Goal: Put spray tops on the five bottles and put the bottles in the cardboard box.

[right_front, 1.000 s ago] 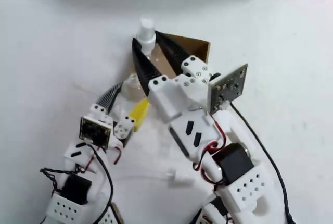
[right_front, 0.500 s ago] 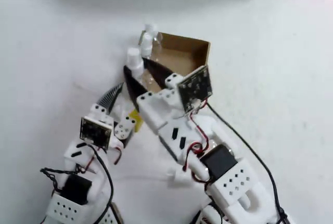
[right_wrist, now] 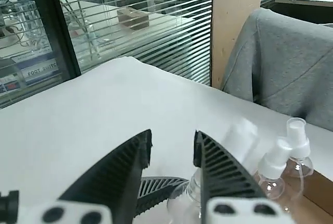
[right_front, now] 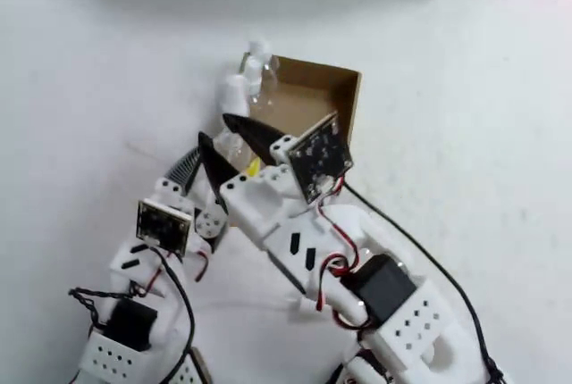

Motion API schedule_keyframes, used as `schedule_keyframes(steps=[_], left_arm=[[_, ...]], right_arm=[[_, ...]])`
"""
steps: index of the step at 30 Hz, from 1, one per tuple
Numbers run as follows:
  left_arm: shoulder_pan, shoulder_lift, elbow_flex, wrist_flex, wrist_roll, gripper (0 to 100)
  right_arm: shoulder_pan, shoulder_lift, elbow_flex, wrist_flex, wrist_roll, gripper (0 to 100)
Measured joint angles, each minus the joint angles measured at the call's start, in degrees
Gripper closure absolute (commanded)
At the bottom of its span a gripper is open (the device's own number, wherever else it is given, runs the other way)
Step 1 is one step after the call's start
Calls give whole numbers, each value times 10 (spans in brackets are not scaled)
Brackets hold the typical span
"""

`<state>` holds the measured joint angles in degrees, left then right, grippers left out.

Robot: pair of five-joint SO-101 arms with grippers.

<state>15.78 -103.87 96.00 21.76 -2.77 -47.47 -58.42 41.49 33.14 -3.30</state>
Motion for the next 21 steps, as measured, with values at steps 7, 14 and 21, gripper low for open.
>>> schedule_keyframes(steps=[7,14,21], left_arm=[[0,0,0,0,0,932],[0,0,0,0,0,932],[0,0,0,0,0,932]], right_arm=[[2,0,-49,95,0,841],[78,1,-111,40,-1,956],[120,60,-149,37,-1,983]])
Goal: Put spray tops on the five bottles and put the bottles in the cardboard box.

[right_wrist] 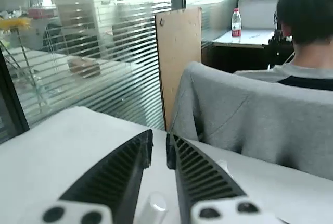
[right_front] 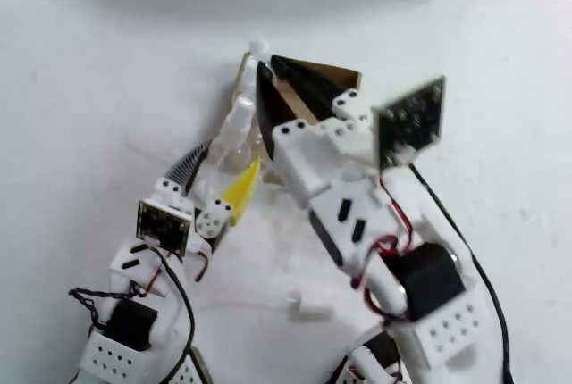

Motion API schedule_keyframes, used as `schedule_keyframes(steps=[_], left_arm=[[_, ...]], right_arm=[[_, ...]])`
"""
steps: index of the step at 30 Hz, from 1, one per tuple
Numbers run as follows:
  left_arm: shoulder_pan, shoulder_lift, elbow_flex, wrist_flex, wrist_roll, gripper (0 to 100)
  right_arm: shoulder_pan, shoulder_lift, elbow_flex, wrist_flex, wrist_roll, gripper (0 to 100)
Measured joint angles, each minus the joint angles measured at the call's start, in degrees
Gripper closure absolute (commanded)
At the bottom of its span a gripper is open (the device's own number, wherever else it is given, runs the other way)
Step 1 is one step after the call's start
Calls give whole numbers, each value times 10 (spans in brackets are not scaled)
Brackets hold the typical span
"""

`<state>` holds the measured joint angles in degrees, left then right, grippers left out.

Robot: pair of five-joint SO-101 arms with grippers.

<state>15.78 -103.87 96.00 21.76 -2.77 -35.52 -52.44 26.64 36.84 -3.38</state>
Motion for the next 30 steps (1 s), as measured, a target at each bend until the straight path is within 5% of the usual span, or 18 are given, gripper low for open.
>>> schedule_keyframes(steps=[11,20,30], left_arm=[[0,0,0,0,0,932],[0,0,1,0,0,932],[0,0,1,0,0,932]], right_arm=[[-4,118,1,8,0,983],[-71,93,1,30,0,983],[-60,50,1,30,0,983]])
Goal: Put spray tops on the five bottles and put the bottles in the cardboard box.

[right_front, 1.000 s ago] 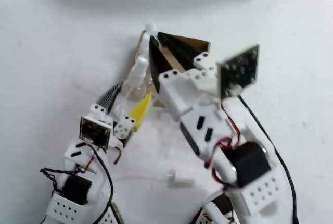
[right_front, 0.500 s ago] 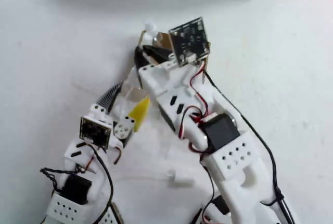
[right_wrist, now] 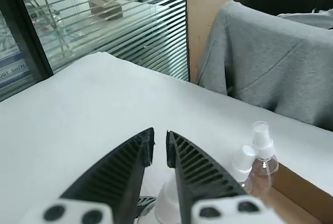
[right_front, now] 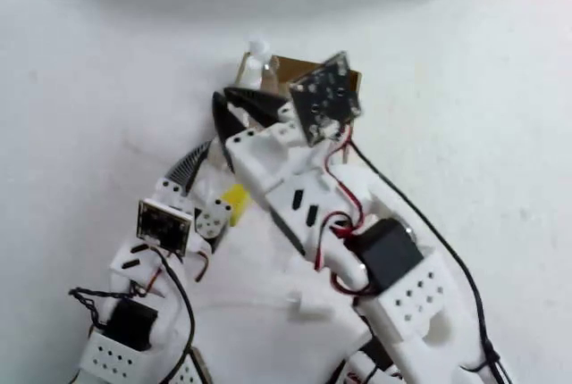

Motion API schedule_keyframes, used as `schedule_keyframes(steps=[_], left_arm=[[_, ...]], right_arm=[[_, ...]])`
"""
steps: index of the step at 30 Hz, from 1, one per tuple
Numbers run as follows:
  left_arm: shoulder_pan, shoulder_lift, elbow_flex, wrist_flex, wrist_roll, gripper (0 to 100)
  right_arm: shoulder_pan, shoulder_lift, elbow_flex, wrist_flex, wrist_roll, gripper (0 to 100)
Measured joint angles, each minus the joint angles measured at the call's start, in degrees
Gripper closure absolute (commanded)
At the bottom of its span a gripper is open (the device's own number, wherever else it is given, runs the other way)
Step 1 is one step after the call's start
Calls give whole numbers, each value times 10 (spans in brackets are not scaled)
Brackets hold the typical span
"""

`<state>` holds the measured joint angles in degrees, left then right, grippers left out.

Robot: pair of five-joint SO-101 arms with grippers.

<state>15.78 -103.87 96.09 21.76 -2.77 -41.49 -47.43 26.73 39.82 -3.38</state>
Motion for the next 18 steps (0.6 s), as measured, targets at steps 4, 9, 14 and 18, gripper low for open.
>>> schedule_keyframes(steps=[4,9,14,18], left_arm=[[0,0,0,0,0,932],[0,0,0,0,0,932],[0,0,0,0,0,932],[0,0,-11,31,5,932]], right_arm=[[40,-45,2,0,0,983],[93,-110,61,24,0,983],[105,-173,162,34,10,983],[105,-212,239,34,31,983]])
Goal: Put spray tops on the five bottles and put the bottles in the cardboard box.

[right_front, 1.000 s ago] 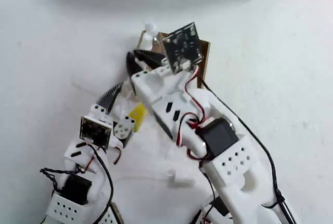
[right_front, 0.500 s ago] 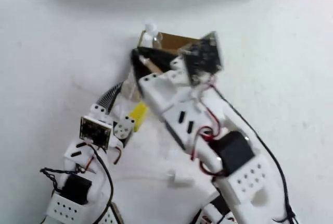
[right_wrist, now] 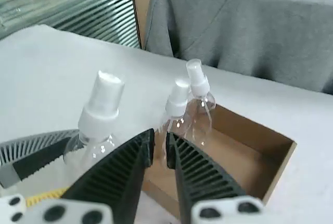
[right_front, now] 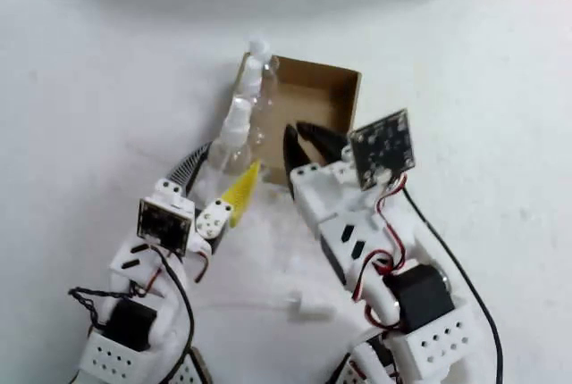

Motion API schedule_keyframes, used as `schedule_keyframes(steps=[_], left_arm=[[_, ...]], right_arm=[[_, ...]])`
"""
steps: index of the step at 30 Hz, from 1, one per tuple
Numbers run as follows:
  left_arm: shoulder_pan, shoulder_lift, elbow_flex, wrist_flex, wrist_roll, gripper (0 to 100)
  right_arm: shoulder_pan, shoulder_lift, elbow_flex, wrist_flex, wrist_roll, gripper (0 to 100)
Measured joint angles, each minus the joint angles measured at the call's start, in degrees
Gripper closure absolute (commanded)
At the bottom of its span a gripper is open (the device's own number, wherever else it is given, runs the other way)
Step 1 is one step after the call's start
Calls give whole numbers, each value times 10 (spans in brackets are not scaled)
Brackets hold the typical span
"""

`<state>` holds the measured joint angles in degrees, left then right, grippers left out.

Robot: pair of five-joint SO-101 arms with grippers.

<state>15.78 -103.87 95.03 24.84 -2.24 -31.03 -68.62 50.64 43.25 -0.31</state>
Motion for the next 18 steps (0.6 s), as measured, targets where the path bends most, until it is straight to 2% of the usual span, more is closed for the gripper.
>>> schedule_keyframes(steps=[4,10,18], left_arm=[[0,0,-37,60,44,932],[0,0,-44,60,60,932],[-17,29,-99,60,83,932]], right_arm=[[-22,-25,47,0,2,983],[-84,-77,62,0,2,983],[-144,-175,177,-18,4,983]])
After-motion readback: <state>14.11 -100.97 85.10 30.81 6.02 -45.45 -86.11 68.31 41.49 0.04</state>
